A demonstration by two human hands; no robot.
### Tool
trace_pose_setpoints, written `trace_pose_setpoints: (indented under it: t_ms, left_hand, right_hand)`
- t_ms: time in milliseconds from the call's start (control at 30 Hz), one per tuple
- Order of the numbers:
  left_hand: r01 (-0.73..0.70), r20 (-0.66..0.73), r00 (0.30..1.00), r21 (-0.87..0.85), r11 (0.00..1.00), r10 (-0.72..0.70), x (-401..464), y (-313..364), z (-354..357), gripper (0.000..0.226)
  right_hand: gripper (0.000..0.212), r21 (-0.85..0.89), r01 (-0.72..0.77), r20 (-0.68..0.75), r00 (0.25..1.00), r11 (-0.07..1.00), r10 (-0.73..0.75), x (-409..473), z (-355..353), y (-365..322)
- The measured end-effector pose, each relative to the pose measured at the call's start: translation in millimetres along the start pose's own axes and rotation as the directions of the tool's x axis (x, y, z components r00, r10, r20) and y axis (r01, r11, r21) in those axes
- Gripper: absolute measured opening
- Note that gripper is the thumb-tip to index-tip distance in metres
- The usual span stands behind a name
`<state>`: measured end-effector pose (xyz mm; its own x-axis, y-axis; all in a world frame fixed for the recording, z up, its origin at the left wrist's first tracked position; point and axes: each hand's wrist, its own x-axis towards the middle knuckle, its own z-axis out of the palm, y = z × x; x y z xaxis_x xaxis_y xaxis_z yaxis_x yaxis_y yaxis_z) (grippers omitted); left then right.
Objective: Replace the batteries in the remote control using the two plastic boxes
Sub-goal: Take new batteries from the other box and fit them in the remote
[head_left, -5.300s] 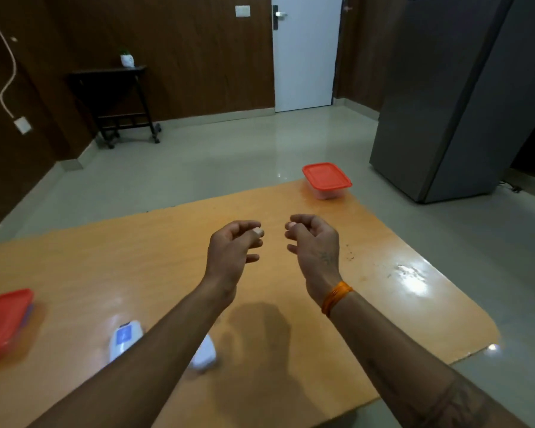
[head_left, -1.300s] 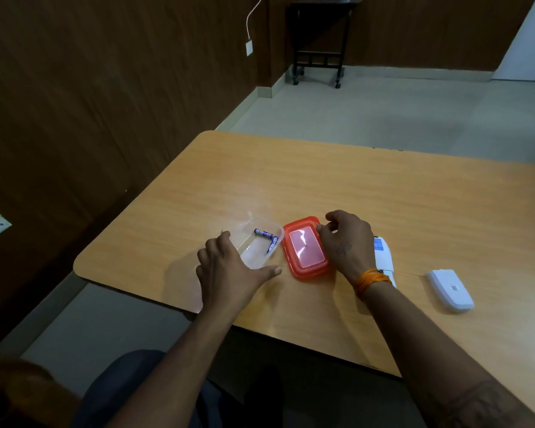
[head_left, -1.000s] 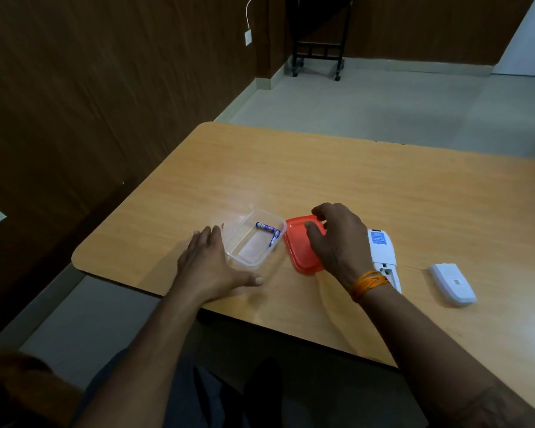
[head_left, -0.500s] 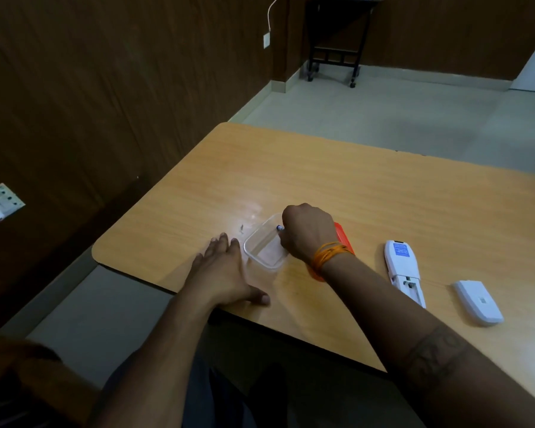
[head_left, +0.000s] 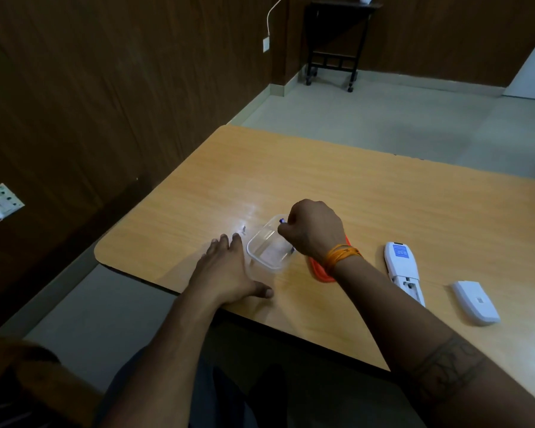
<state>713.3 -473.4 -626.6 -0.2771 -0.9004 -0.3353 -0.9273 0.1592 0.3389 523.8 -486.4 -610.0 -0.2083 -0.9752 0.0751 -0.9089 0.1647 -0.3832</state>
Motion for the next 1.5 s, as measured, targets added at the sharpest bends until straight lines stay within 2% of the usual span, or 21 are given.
trace_pose_setpoints:
  t_ms: [67,133,200,267,333,400,533,633,800,867,967,1033,1233,1367,1500]
  left_hand:
    - [-0.036,-0.056,0.998,-0.031,0.999,0.034,-5.9,6.3,-3.2,0.138]
    - [-0.134,-0.212,0.97,-0.057,0.989,0.119,-14.0,17.6,-2.9,0.12]
    - [-0.317,-0.439,0.863,-0.084,0.945,0.251,-24.2,32.6,1.7,0.097]
    - [-0.478,-0.573,0.741,-0.084,0.874,0.35,-32.1,50.3,13.7,0.077]
    - [-0.533,-0.558,0.722,-0.071,0.843,0.41,-41.3,71.2,31.5,0.068]
    - [-0.567,-0.478,0.73,-0.026,0.823,0.488,-49.6,91.5,53.5,0.071]
    - [-0.623,-0.197,0.751,0.106,0.775,0.631,-63.0,123.5,94.4,0.075]
    - [-0.621,-0.085,0.767,0.148,0.77,0.636,-65.1,139.0,107.8,0.08]
    - [-0.591,-0.078,0.787,0.188,0.785,0.612,-53.5,154.2,121.3,0.08]
    - [-0.579,-0.093,0.795,0.178,0.796,0.599,-50.3,158.4,125.5,0.082]
    - [-0.562,-0.139,0.805,0.129,0.817,0.576,-45.6,165.3,130.3,0.085]
    - [-0.562,-0.186,0.8,0.096,0.821,0.57,-40.1,167.5,135.0,0.083]
    - [-0.587,-0.297,0.751,0.105,0.802,0.589,-28.7,165.7,146.4,0.065]
    - [-0.581,-0.31,0.758,0.082,0.81,0.574,-28.1,166.8,145.8,0.06]
    - [-0.578,-0.304,0.758,0.096,0.81,0.577,-28.5,167.1,146.7,0.054]
  right_hand:
    - [0.025,0.145,-0.018,-0.095,0.995,0.989,0.032,-14.1,-10.8,13.9]
    - [0.022,0.3,-0.059,-0.19,0.974,0.952,0.12,-34.1,-24.2,33.8]
    - [0.021,0.466,-0.123,-0.185,0.955,0.876,0.233,-57.5,-37.4,59.8]
    - [0.021,0.641,-0.203,-0.1,0.934,0.74,0.343,-82.4,-49.3,88.9]
    - [0.021,0.75,-0.231,-0.074,0.903,0.621,0.424,-103.8,-60.1,118.6]
    - [0.019,0.772,-0.245,-0.096,0.867,0.587,0.489,-118.0,-70.8,143.3]
    - [0.005,0.81,-0.267,-0.059,0.849,0.523,0.525,-131.1,-86.5,170.9]
    - [0.023,0.757,-0.319,-0.018,0.862,0.57,0.507,-137.4,-85.9,181.7]
    - [0.016,0.707,-0.32,-0.029,0.878,0.631,0.478,-144.4,-71.2,193.6]
    - [0.013,0.662,-0.279,-0.081,0.896,0.696,0.436,-144.5,-64.0,193.7]
    - [0.015,0.494,-0.152,-0.215,0.932,0.856,0.29,-142.0,-51.9,190.3]
    - [0.017,0.416,-0.102,-0.265,0.937,0.903,0.228,-140.1,-45.7,187.2]
    - [0.012,0.391,-0.084,-0.32,0.921,0.917,0.22,-136.8,-33.9,188.2]
    - [0.013,0.402,-0.077,-0.3,0.931,0.913,0.21,-137.7,-30.7,189.8]
    - [0.018,0.328,-0.072,-0.277,0.946,0.942,0.169,-141.7,-32.3,191.7]
